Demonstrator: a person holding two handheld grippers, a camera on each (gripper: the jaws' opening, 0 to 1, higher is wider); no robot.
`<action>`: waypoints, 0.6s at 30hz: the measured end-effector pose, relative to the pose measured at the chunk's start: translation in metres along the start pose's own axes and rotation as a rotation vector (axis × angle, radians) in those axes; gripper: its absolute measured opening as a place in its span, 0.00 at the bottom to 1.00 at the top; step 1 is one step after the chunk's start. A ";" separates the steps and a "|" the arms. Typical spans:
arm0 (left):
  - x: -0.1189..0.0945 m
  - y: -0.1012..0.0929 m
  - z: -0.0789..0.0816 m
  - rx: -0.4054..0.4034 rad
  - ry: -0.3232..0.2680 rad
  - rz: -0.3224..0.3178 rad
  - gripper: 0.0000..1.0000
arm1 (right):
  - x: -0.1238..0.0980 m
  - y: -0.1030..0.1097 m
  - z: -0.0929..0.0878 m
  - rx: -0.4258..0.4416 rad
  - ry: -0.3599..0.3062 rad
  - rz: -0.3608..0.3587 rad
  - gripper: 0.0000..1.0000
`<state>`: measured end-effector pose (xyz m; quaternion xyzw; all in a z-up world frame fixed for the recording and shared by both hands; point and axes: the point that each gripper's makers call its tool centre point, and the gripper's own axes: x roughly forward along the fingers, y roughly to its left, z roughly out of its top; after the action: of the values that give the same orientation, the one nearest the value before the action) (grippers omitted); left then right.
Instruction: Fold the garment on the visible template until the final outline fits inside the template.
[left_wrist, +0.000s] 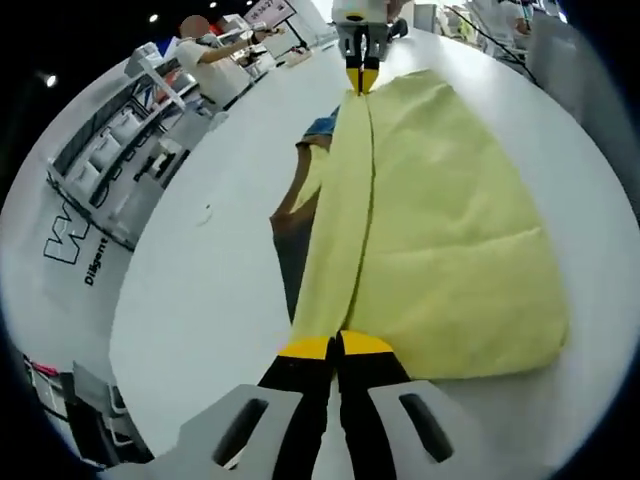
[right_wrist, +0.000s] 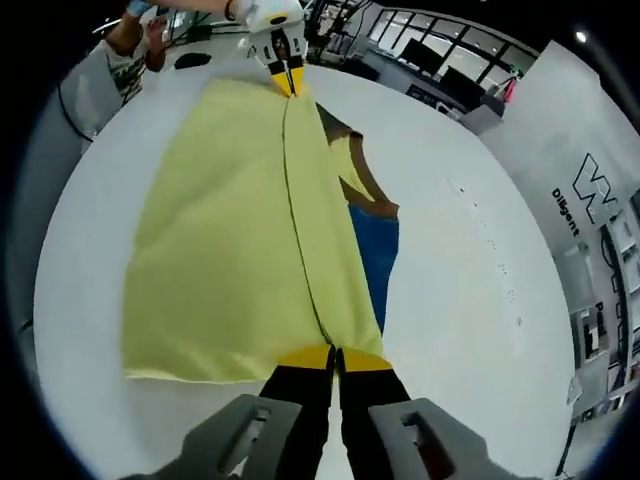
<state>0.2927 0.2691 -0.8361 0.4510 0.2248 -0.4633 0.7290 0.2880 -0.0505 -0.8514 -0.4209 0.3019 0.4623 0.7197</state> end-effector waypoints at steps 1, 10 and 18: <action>0.000 0.000 0.000 0.017 0.001 0.002 0.03 | 0.000 0.000 0.000 0.001 0.000 -0.002 0.00; -0.018 0.031 0.010 -0.148 -0.093 0.108 0.02 | -0.019 -0.021 0.012 0.155 -0.112 -0.104 0.00; -0.007 0.046 0.000 -0.285 -0.040 0.159 0.03 | -0.012 -0.039 0.012 0.300 -0.137 -0.154 0.00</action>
<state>0.3294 0.2798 -0.8103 0.3502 0.2374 -0.3764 0.8242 0.3201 -0.0536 -0.8232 -0.2983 0.2846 0.3831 0.8266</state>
